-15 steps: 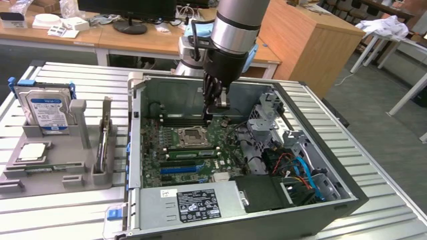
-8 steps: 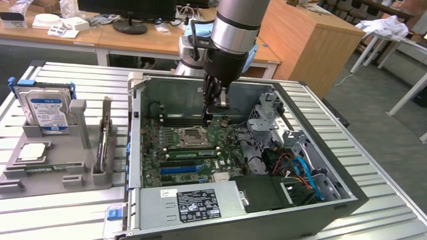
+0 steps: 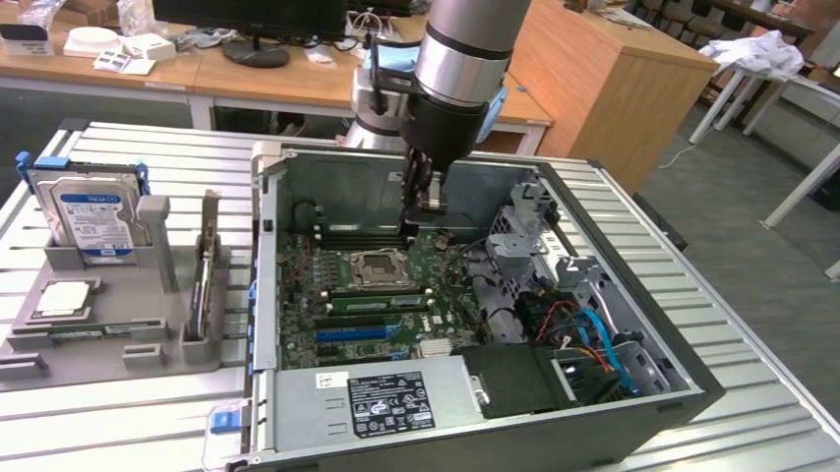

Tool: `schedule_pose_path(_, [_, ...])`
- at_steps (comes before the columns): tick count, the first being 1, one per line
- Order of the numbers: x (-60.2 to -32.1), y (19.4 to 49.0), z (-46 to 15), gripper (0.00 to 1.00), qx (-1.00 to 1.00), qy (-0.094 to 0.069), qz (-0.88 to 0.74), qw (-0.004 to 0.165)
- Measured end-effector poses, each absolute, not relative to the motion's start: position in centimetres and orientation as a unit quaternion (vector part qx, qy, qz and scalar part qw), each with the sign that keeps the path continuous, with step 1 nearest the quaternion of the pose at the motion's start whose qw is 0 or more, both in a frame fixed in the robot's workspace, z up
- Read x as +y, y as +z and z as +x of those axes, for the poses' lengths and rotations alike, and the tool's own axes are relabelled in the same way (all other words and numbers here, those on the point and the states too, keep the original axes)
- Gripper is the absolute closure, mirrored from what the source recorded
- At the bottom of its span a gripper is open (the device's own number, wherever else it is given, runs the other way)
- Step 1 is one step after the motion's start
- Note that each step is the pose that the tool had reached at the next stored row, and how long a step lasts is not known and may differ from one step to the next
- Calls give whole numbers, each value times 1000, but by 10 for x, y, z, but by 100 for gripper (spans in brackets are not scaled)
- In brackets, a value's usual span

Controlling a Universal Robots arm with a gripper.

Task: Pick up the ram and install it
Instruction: 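Press down the ram until it locks into place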

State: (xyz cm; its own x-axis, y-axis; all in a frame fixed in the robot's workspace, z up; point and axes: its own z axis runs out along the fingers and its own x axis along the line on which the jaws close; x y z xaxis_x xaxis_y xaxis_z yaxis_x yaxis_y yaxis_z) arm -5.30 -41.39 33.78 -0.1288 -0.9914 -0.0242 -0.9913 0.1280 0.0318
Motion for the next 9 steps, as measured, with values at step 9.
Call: schedule_pose_path(9, [-414,338,-53,89,-784,-20,620,0])
